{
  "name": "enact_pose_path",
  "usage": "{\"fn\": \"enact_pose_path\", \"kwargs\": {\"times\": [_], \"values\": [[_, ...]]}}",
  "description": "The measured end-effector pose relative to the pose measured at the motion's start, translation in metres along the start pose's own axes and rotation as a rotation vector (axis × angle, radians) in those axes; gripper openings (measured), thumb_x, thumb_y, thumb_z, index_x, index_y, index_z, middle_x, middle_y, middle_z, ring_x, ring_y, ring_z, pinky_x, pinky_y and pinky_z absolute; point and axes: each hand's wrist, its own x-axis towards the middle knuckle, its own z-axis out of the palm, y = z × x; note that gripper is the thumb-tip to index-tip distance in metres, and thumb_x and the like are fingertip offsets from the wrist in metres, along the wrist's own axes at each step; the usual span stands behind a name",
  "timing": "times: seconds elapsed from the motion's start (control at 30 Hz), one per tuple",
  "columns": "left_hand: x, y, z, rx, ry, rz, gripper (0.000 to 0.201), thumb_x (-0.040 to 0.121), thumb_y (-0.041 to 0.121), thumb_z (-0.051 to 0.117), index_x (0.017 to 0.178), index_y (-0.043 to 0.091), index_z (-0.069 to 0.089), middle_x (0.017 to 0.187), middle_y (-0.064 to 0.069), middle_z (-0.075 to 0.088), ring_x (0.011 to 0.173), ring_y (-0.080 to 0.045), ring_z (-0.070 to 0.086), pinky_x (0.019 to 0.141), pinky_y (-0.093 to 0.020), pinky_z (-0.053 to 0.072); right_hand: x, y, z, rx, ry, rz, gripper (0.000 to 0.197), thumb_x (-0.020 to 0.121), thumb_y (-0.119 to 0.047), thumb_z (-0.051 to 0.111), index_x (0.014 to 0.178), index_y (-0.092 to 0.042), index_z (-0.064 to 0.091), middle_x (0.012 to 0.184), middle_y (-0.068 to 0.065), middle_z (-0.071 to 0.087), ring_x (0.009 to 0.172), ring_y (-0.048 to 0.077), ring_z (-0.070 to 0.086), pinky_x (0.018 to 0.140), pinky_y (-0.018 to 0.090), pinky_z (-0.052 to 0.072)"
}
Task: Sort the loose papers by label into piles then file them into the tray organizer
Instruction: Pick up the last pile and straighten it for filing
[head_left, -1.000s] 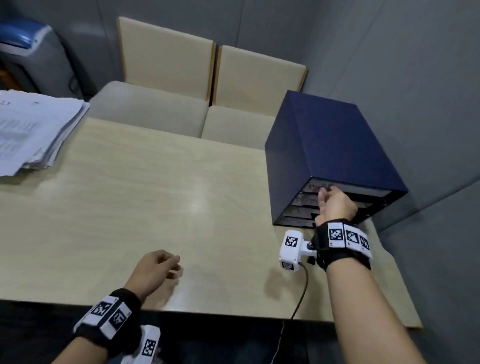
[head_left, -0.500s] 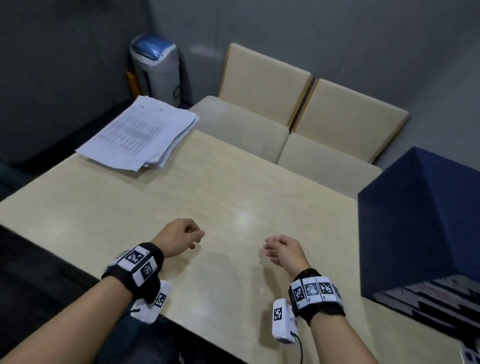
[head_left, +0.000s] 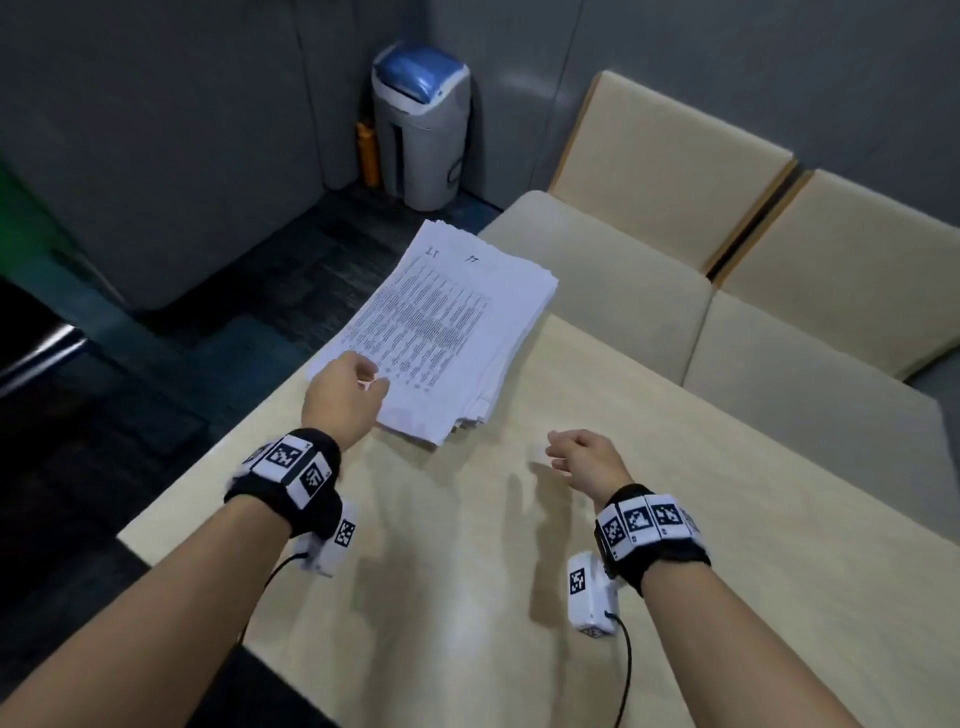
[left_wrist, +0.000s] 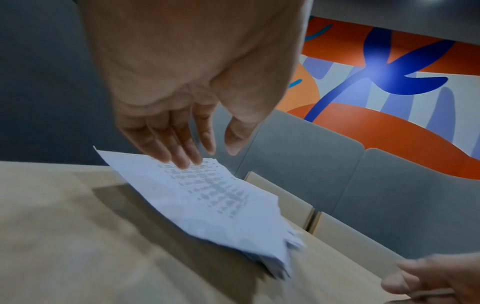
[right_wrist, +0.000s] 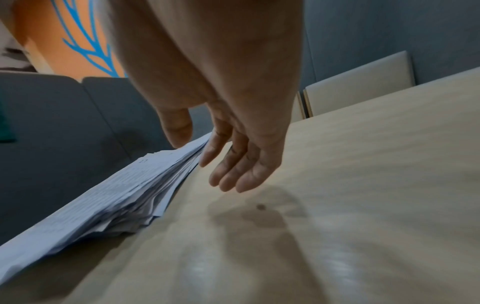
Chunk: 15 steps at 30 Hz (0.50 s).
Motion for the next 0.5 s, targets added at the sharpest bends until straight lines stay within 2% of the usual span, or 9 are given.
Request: {"fn": "enact_pose_path", "kwargs": {"times": [0.07,0.13,0.2,0.27,0.33,0.4,0.43,0.5], "values": [[0.042,-0.007,-0.006,0.016,0.010,-0.019,0.033,0.092,0.025,0.067,0.119,0.008,0.058,0.117,-0.005,0.061,0.110,-0.026,0.058,0.096,-0.036,0.044,0.030,-0.019,0.020,0.024,0.023,0.048,0.020,0.091,-0.041,0.069,0.094,-0.021,0.066,0.108,0.004,0.070,0.090,0.018,0.066,0.091,0.040,0.051],[0.083,-0.011,-0.007,0.064,-0.017,-0.035,0.045,0.090,0.026,0.069,0.127,0.007,0.053,0.128,-0.011,0.056,0.120,-0.030,0.053,0.104,-0.042,0.042,0.056,-0.033,0.035,0.064,0.057,0.094,0.032,0.084,-0.051,0.072,0.099,-0.023,0.067,0.112,0.001,0.069,0.101,0.020,0.066,0.086,0.038,0.050],[0.119,-0.011,-0.005,0.127,-0.090,-0.062,0.058,0.088,0.028,0.070,0.136,0.004,0.047,0.138,-0.015,0.052,0.127,-0.033,0.049,0.108,-0.044,0.040,0.070,-0.050,0.045,0.106,0.071,0.142,0.035,0.087,-0.050,0.072,0.107,-0.022,0.066,0.110,-0.001,0.067,0.100,0.019,0.063,0.077,0.034,0.048],[0.149,-0.007,-0.002,0.145,-0.182,-0.085,0.069,0.088,0.029,0.070,0.144,0.003,0.039,0.143,-0.016,0.049,0.130,-0.033,0.048,0.107,-0.044,0.043,0.080,-0.063,0.052,0.167,0.059,0.188,0.027,0.093,-0.045,0.068,0.109,-0.024,0.064,0.108,-0.005,0.065,0.103,0.016,0.063,0.080,0.036,0.049],[0.174,-0.005,0.003,0.141,-0.233,-0.103,0.069,0.087,0.030,0.070,0.144,0.005,0.040,0.138,-0.015,0.054,0.124,-0.033,0.054,0.102,-0.044,0.048,0.092,-0.076,0.056,0.245,0.060,0.211,0.036,0.092,-0.044,0.070,0.118,-0.023,0.060,0.105,-0.005,0.064,0.105,0.017,0.063,0.079,0.037,0.050],[0.192,0.000,0.010,0.151,-0.260,-0.095,0.059,0.086,0.035,0.070,0.135,0.009,0.049,0.126,-0.013,0.062,0.112,-0.031,0.061,0.096,-0.046,0.053,0.103,-0.088,0.060,0.326,0.085,0.232,0.049,0.088,-0.043,0.075,0.127,-0.021,0.054,0.104,-0.003,0.063,0.103,0.019,0.064,0.071,0.033,0.048],[0.200,0.003,0.013,0.163,-0.265,-0.091,0.055,0.086,0.037,0.069,0.130,0.009,0.052,0.122,-0.011,0.065,0.108,-0.030,0.062,0.093,-0.046,0.054,0.108,-0.093,0.061,0.367,0.096,0.245,0.050,0.089,-0.040,0.076,0.127,-0.017,0.054,0.104,-0.002,0.064,0.102,0.018,0.064,0.069,0.032,0.048],[0.213,0.008,0.021,0.163,-0.255,-0.094,0.053,0.085,0.039,0.070,0.125,0.009,0.056,0.118,-0.010,0.066,0.106,-0.030,0.063,0.092,-0.046,0.055,0.116,-0.101,0.063,0.442,0.088,0.260,0.043,0.092,-0.034,0.073,0.124,-0.010,0.058,0.105,0.001,0.068,0.098,0.017,0.066,0.073,0.033,0.052]]}}
